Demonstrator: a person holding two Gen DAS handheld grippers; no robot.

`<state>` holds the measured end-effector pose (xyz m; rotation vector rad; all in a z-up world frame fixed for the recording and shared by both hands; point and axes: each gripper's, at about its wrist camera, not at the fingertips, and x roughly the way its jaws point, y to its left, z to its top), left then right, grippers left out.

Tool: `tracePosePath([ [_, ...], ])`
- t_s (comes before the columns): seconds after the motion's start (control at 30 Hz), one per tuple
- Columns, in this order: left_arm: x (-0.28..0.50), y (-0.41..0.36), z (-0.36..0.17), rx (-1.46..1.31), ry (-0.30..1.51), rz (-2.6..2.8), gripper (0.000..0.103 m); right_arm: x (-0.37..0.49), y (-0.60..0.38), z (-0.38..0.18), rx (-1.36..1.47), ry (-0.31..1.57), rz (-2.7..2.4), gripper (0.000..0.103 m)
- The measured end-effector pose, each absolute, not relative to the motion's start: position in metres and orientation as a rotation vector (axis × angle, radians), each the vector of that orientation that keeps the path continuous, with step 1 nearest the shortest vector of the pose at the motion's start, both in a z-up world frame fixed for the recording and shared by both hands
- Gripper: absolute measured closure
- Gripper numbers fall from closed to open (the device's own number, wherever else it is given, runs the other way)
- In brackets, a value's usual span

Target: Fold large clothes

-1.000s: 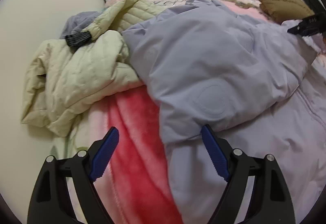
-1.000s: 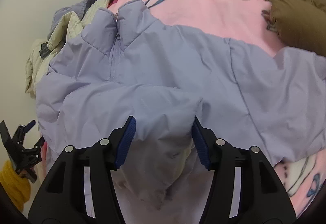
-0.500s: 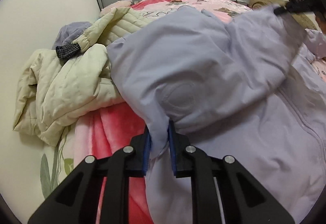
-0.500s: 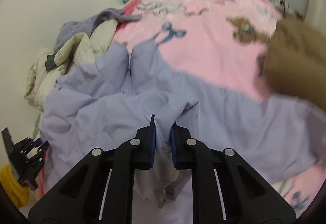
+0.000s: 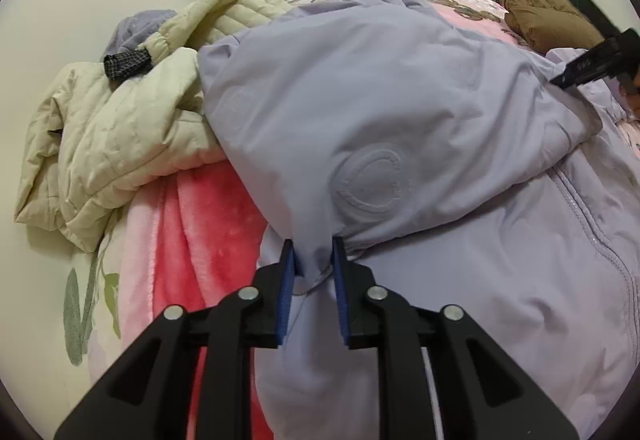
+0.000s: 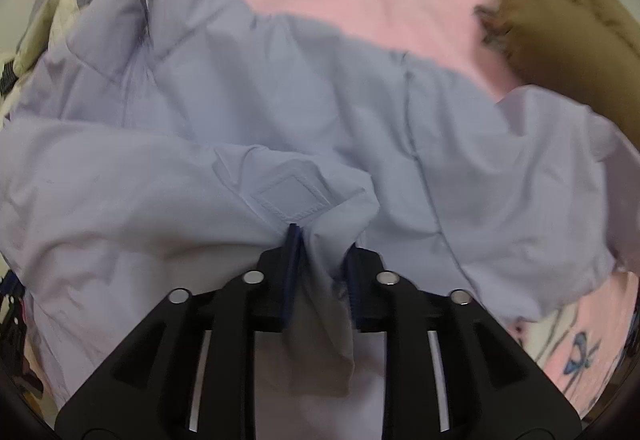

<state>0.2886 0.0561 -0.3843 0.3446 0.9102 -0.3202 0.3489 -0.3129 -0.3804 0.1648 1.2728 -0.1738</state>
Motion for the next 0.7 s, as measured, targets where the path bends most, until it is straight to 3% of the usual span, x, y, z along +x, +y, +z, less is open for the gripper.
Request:
tracePosePath([
  [0.2, 0.282, 0.075, -0.370, 0.202, 0.889, -0.316, 0.052, 0.339, -0.287, -0.312, -0.017, 1.158, -0.145, 0.047],
  [0.27, 0.276, 0.078, -0.367, 0.181, 0.892, -0.330, 0.048, 0.342, -0.274, -0.294, -0.087, 1.136, -0.147, 0.045],
  [0.4, 0.267, 0.081, -0.360, 0.053, 0.952, -0.394, 0.041, 0.364, -0.236, -0.259, -0.068, 1.063, -0.031, 0.033],
  [0.5, 0.271, 0.080, -0.359, -0.073, 0.949, -0.423, 0.037, 0.405, -0.192, -0.253, -0.031, 1.044, 0.223, 0.034],
  [0.57, 0.287, 0.087, -0.369, -0.228, 1.011, -0.403, 0.037, 0.429, -0.157, -0.256, -0.025, 1.052, 0.399, 0.056],
  [0.6, 0.292, 0.092, -0.374, -0.298, 1.021, -0.398, 0.040, 0.444, -0.133, -0.258, -0.056, 1.061, 0.492, 0.062],
  [0.7, 0.303, 0.115, -0.388, -0.557, 1.048, -0.373, 0.044, 0.478, -0.069, -0.269, -0.194, 1.103, 0.660, 0.061],
])
